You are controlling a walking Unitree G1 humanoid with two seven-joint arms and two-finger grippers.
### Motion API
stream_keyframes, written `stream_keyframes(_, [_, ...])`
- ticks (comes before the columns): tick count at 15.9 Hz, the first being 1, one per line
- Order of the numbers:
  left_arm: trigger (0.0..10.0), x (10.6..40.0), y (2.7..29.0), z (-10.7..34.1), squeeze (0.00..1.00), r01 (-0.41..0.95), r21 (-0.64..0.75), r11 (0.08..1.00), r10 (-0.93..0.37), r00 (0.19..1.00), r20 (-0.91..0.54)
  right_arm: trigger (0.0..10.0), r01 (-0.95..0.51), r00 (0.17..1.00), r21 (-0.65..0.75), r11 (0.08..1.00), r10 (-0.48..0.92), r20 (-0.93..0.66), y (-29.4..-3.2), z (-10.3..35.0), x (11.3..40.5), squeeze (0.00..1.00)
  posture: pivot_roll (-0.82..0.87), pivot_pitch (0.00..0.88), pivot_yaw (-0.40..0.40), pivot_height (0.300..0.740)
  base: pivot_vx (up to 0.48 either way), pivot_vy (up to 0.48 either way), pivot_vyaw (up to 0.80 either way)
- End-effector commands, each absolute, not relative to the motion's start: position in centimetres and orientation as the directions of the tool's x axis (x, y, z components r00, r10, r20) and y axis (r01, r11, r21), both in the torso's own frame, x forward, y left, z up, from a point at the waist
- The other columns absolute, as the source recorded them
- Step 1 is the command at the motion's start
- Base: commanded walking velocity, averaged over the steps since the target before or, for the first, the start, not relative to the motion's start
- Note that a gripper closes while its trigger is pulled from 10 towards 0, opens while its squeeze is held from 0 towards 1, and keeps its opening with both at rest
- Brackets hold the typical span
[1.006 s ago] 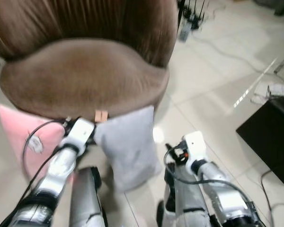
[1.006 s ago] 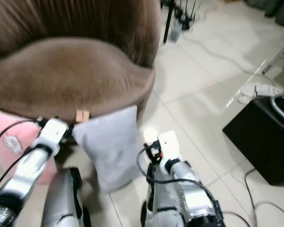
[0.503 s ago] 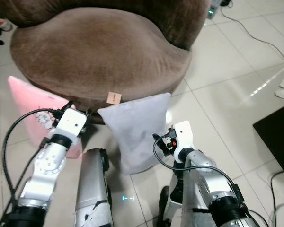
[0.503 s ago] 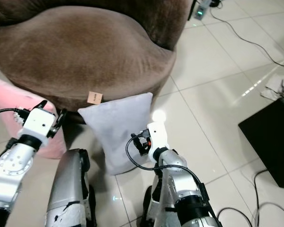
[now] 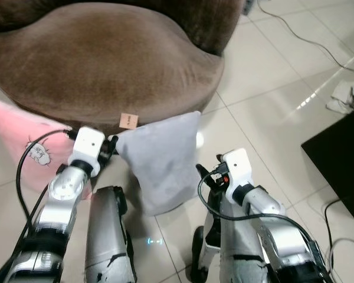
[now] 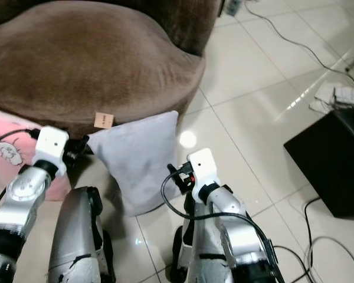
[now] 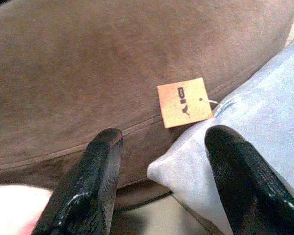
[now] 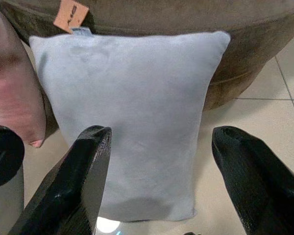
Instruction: Move the pillow to the sofa from floor
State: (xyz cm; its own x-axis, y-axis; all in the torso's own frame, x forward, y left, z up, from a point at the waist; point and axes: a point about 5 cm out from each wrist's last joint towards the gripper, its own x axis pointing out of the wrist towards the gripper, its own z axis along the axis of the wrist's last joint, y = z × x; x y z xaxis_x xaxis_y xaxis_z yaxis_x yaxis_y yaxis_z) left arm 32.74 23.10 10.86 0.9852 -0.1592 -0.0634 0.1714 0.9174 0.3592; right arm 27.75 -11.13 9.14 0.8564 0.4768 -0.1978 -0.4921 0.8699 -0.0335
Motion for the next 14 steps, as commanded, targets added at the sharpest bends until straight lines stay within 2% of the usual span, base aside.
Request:
stream_keyframes(1, [10.0, 32.7, 23.5, 9.4, 0.0, 0.208, 0.38, 0.901, -0.163, 0.976, -0.147, 10.0, -0.483, 0.858, -0.042, 0.874, 0.464, -0.221, -12.0, 9.3, 26.9, 0.0, 0.04, 0.355, -0.119, 0.505, 0.0, 0.0, 0.0])
stream_keyframes(2, [10.0, 33.2, 23.6, 9.4, 0.0, 0.22, 0.387, 0.896, -0.165, 0.972, -0.17, 10.0, -0.485, 0.855, -0.047, 0.873, 0.462, -0.234, -12.5, 9.4, 26.2, 0.0, 0.04, 0.364, -0.117, 0.505, 0.0, 0.0, 0.0])
stream_keyframes(3, [10.0, 33.6, 23.6, 9.4, 1.0, 0.248, 0.371, 0.895, -0.183, 0.962, -0.201, 10.0, -0.473, 0.858, -0.047, 0.88, 0.448, -0.252, -13.0, 9.1, 25.6, 0.0, 0.04, 0.373, -0.113, 0.505, 0.0, 0.0, 0.0])
stream_keyframes(9, [10.0, 34.4, 23.9, 9.7, 1.0, 0.343, 0.313, 0.886, -0.263, 0.926, -0.27, 10.0, -0.469, 0.853, -0.049, 0.882, 0.439, -0.282, -13.1, 9.8, 23.2, 0.0, 0.02, 0.392, -0.099, 0.505, 0.0, 0.0, 0.0])
stream_keyframes(11, [10.0, 34.6, 24.3, 9.9, 1.0, 0.304, 0.295, 0.906, -0.229, 0.938, -0.261, 10.0, -0.468, 0.853, -0.05, 0.882, 0.437, -0.286, -13.2, 10.0, 22.9, 0.0, 0.01, 0.397, -0.096, 0.505, 0.0, 0.0, 0.0])
stream_keyframes(14, [10.0, 35.0, 25.4, 10.3, 1.0, 0.143, 0.202, 0.969, -0.097, 0.97, -0.225, 10.0, -0.471, 0.851, -0.057, 0.88, 0.437, -0.291, -13.3, 10.3, 22.6, 0.0, 0.01, 0.395, -0.097, 0.505, 0.0, 0.0, 0.0])
